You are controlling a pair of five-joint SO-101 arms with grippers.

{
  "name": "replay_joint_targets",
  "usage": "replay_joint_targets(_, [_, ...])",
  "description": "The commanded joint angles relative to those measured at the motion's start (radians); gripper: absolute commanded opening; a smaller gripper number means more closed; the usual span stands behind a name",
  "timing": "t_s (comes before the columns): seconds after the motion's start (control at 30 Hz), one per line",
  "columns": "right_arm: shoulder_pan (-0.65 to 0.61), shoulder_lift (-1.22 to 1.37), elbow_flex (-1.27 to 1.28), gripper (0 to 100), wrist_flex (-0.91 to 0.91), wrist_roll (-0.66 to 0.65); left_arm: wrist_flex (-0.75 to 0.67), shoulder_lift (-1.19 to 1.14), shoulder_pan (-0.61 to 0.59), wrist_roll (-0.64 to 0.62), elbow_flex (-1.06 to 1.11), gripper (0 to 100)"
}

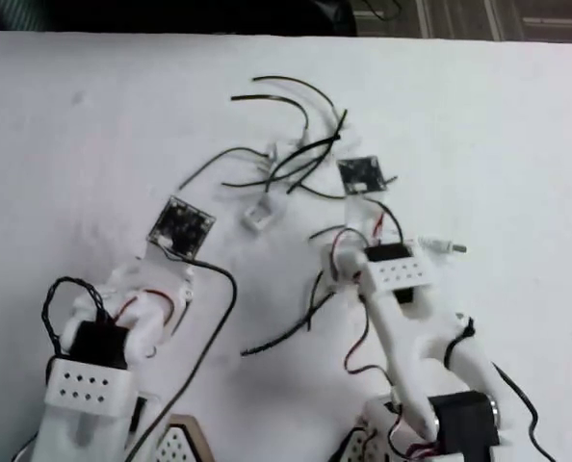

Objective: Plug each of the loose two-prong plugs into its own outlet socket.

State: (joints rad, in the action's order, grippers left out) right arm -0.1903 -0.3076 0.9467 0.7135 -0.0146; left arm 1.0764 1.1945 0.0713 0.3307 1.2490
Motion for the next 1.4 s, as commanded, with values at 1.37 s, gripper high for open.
replay_joint_targets(1.37, [0.269,-1.362,-0.028,1.8,0.621,-0.074,-0.204,-0.878,0.644,0.098,-0.529,10])
